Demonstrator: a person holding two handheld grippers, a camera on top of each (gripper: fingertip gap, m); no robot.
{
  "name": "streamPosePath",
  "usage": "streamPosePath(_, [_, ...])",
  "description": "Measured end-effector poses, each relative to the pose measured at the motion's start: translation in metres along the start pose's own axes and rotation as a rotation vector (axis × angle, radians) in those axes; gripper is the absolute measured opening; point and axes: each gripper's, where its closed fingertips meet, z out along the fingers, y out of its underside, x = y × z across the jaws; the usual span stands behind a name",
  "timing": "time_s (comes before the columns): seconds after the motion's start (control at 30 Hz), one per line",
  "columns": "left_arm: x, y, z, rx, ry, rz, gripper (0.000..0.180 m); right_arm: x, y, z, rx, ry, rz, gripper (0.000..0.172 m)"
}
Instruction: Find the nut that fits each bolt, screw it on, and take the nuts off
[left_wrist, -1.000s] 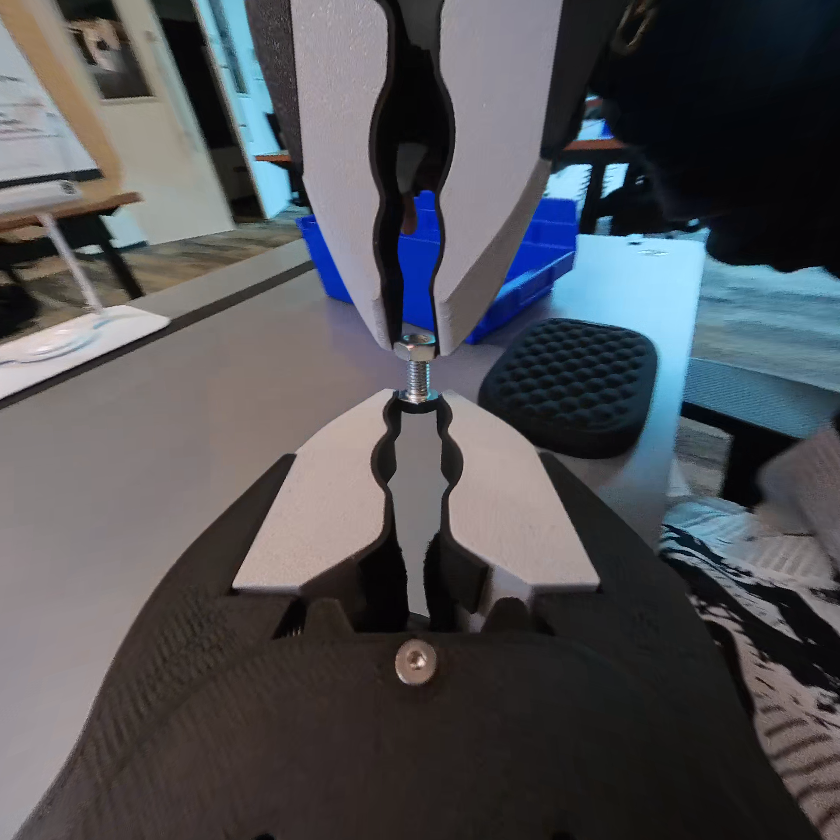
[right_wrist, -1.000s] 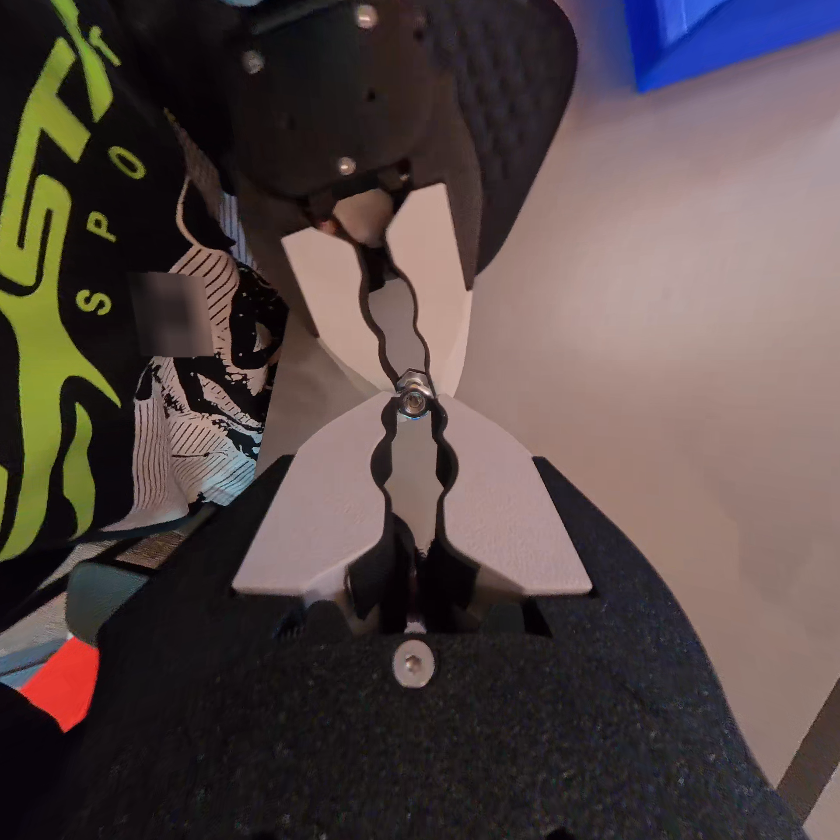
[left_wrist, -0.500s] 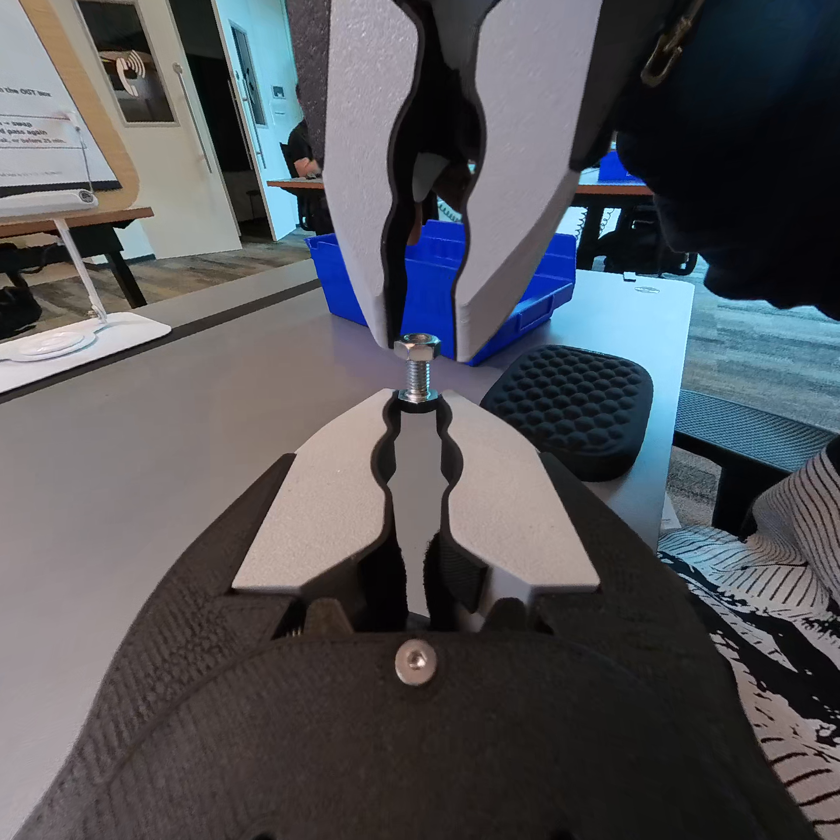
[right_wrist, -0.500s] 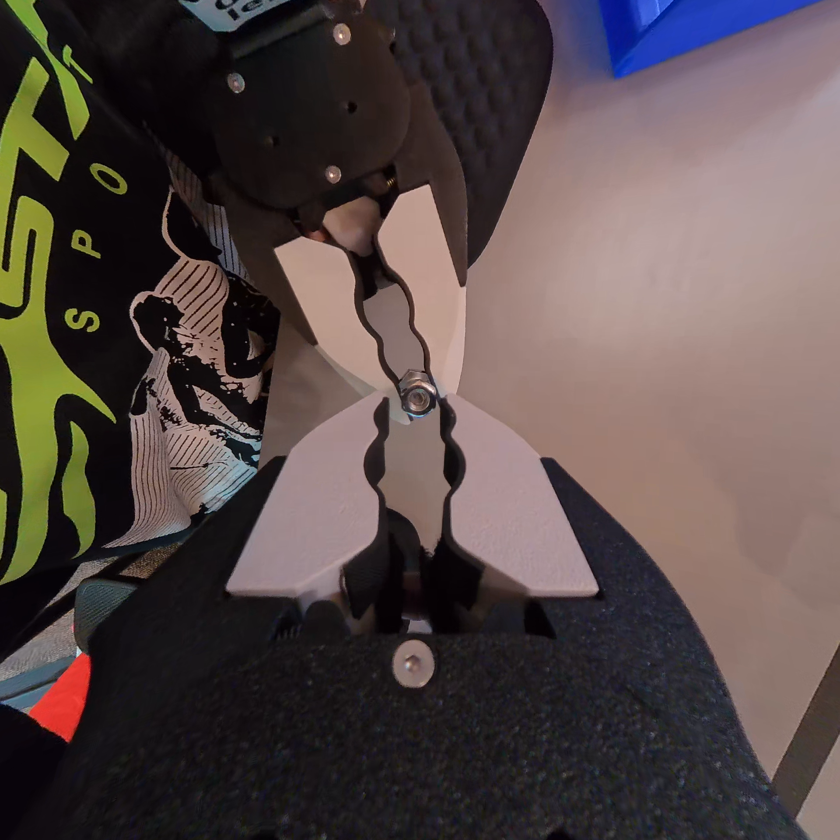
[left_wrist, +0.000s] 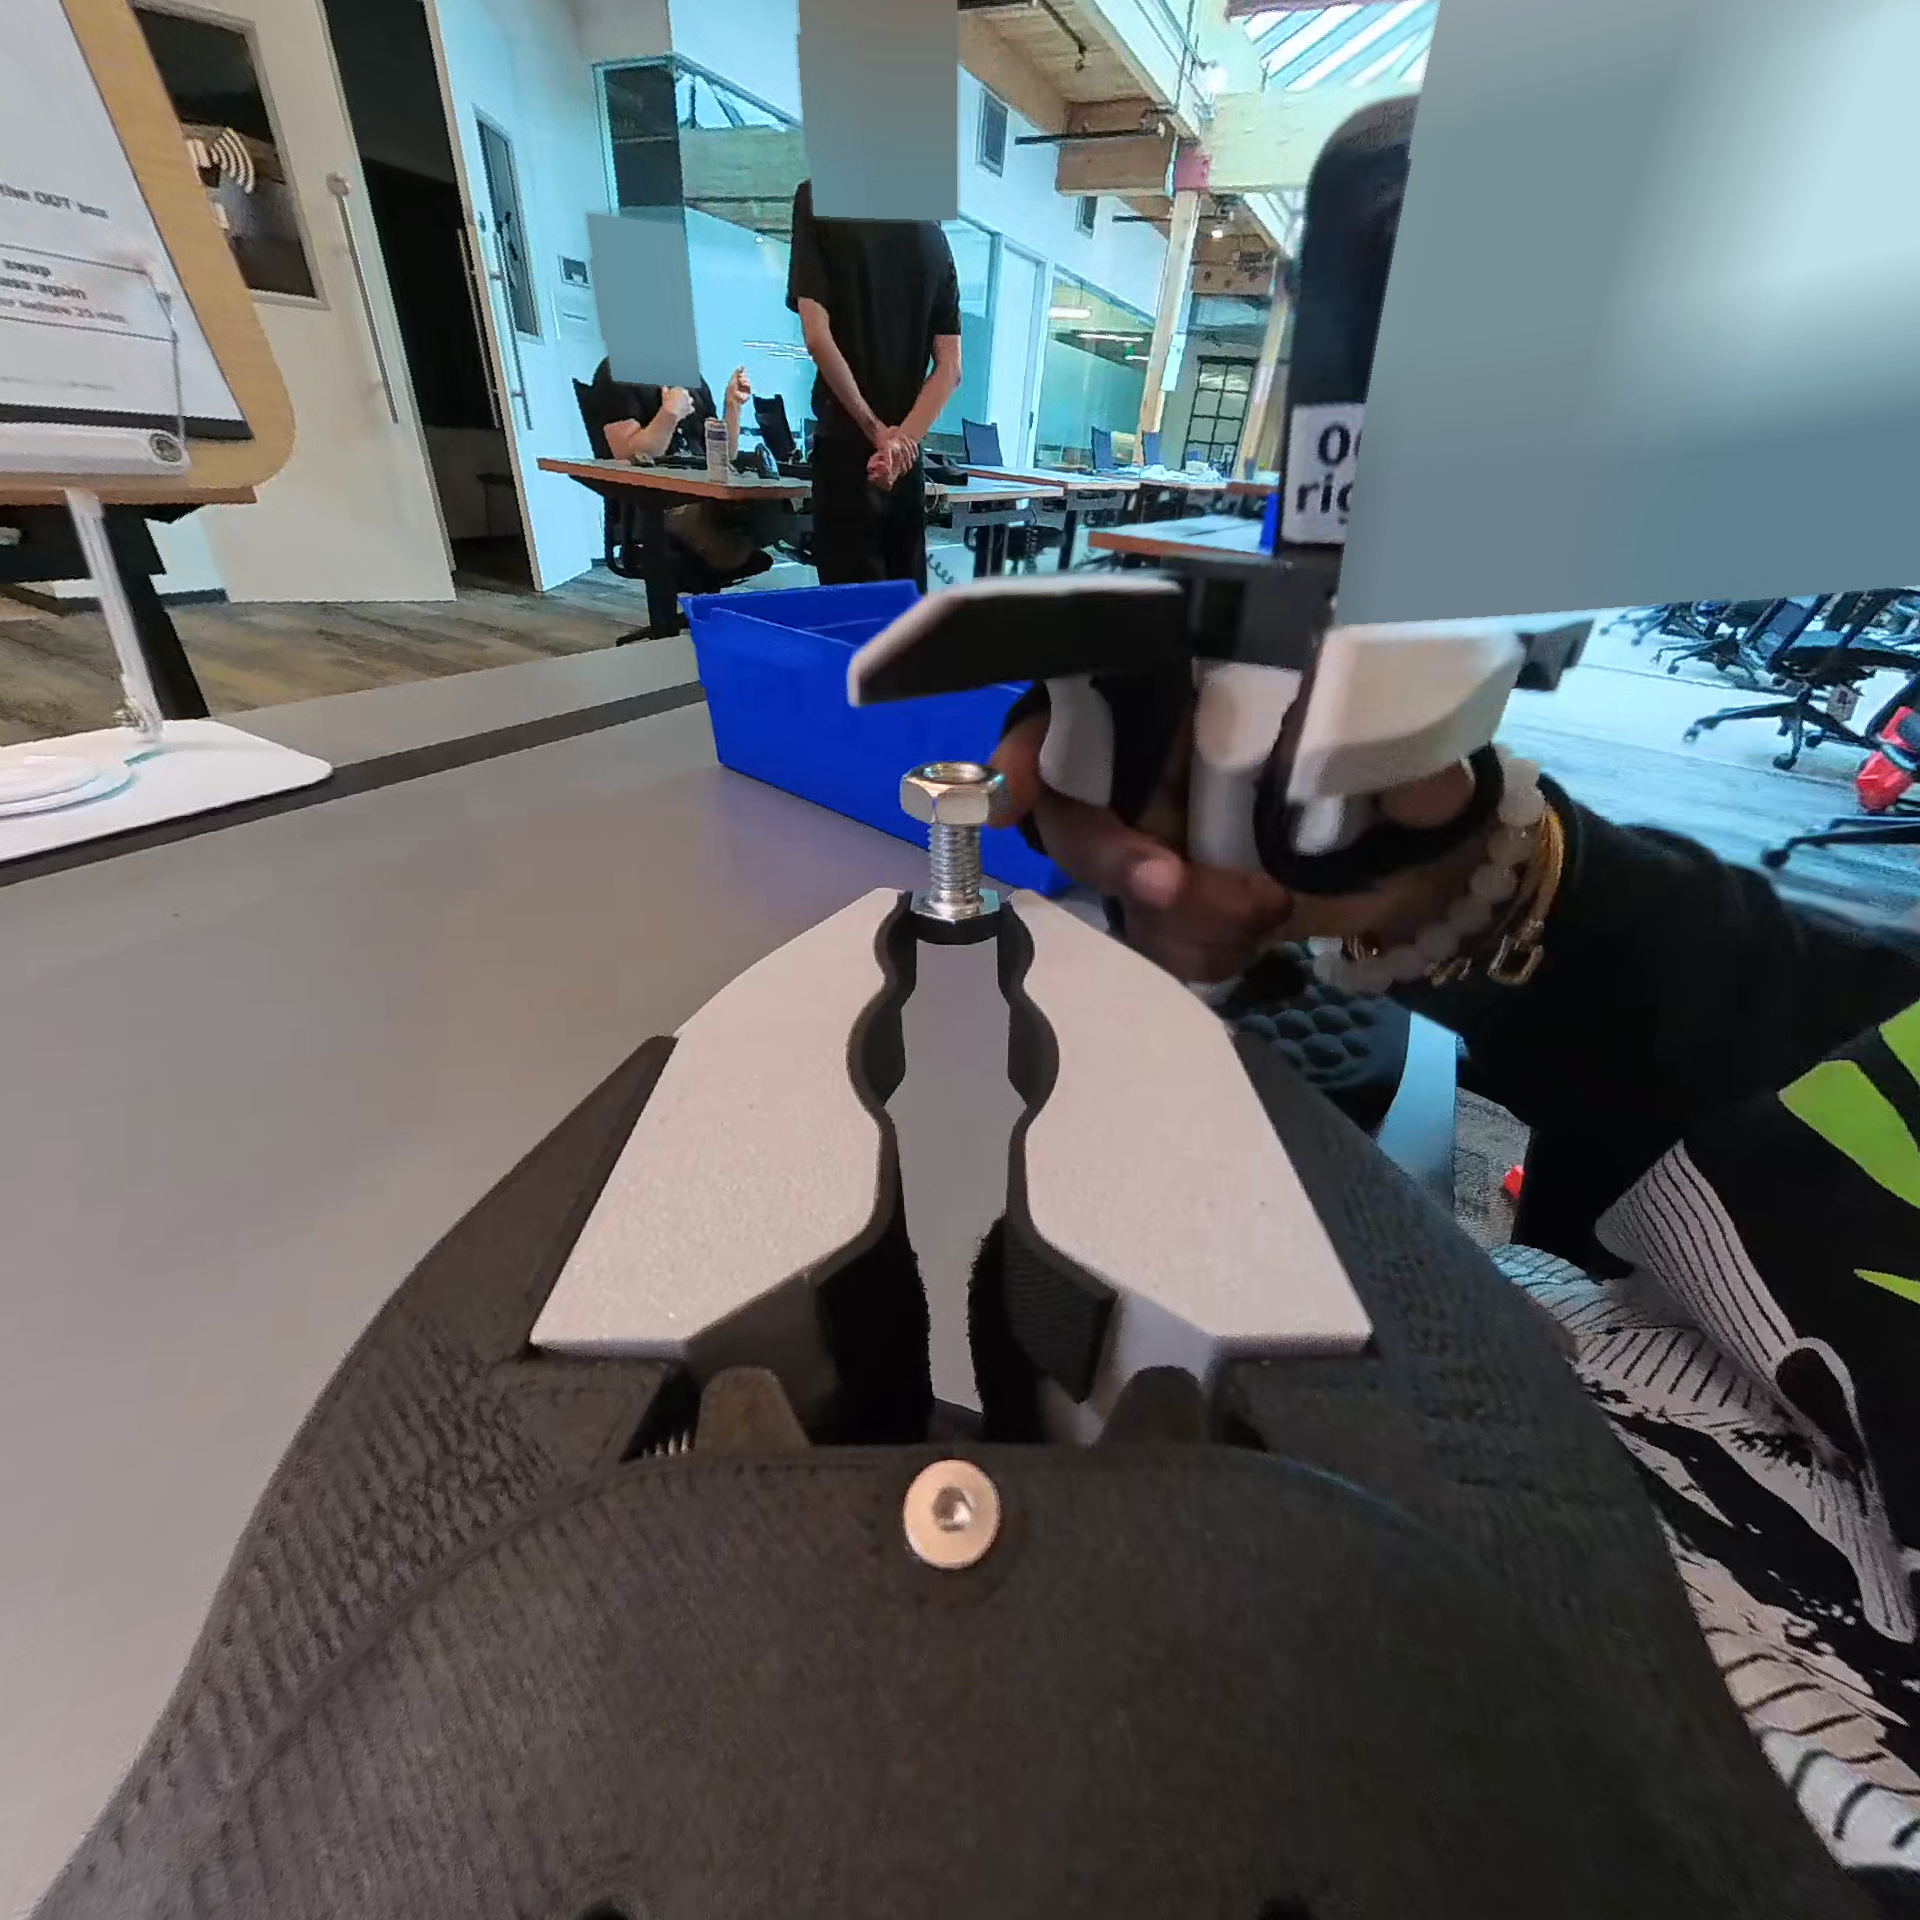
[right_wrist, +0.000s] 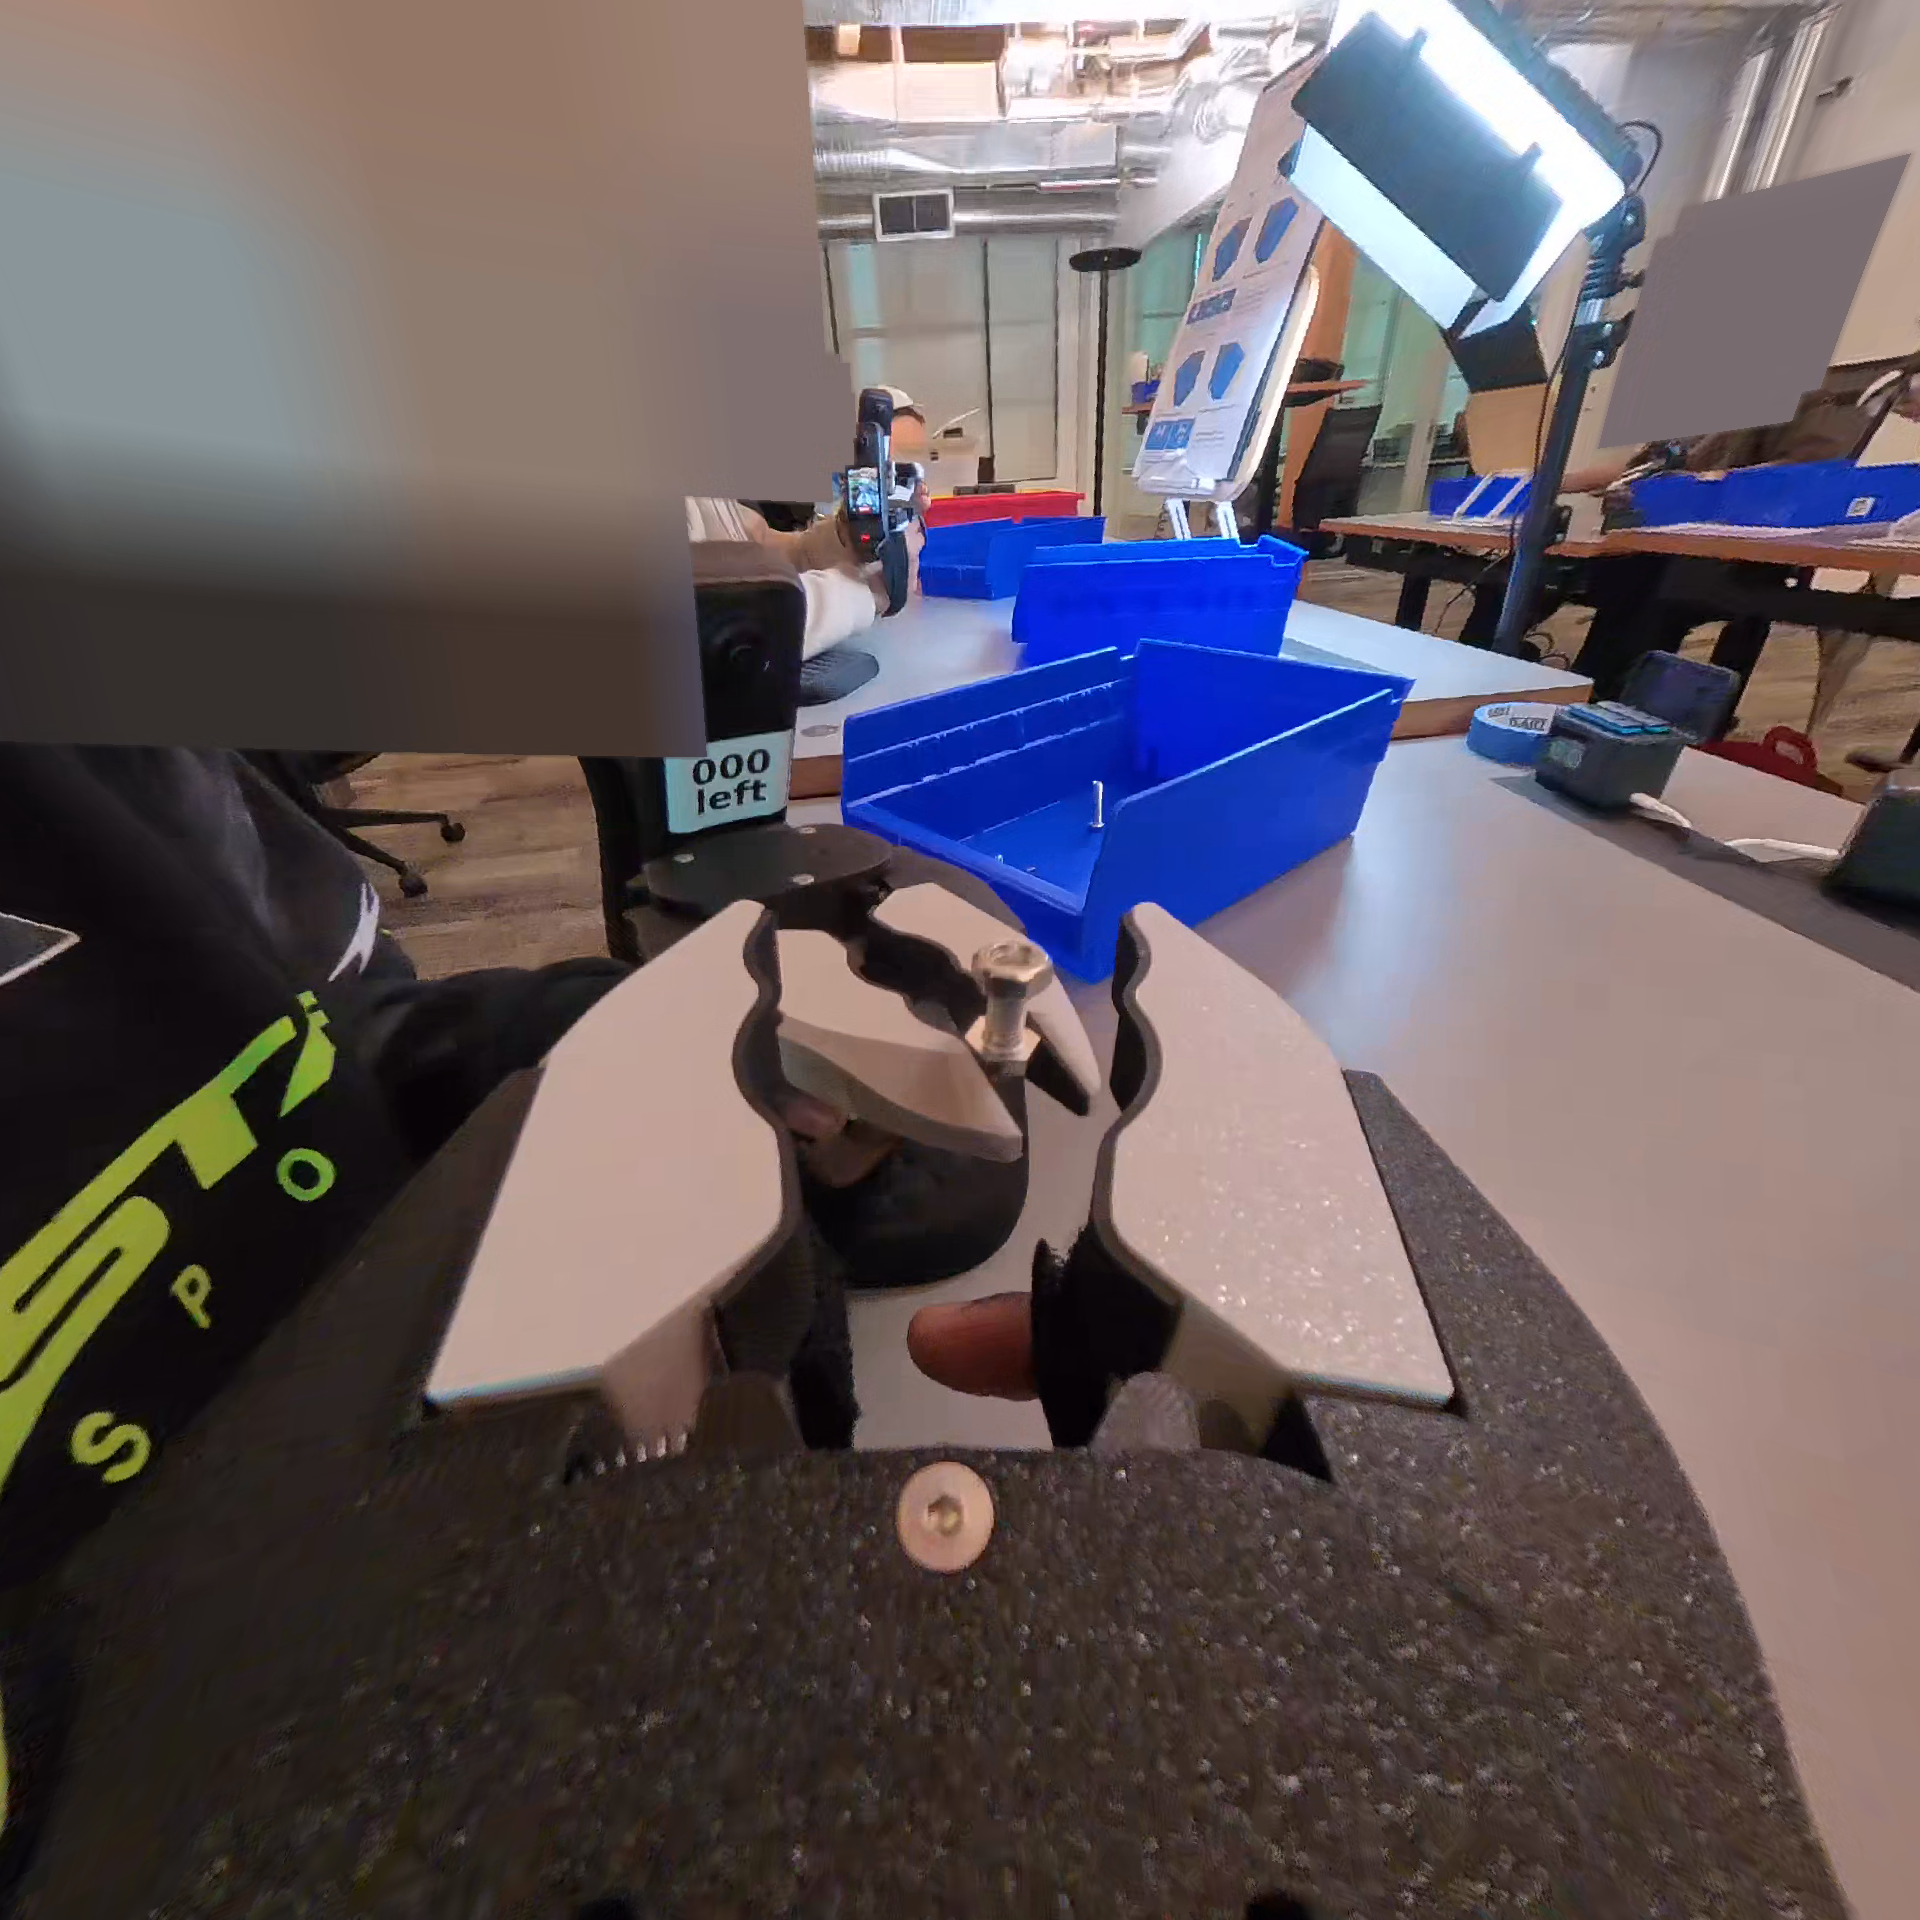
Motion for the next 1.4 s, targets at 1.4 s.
streamPosePath(1.4, [-0.008,0.008,0.006,-0.046,-0.022,-0.012,0.015,-0.001,0.020,0.009,-0.033,-0.014,0.032,0.066])
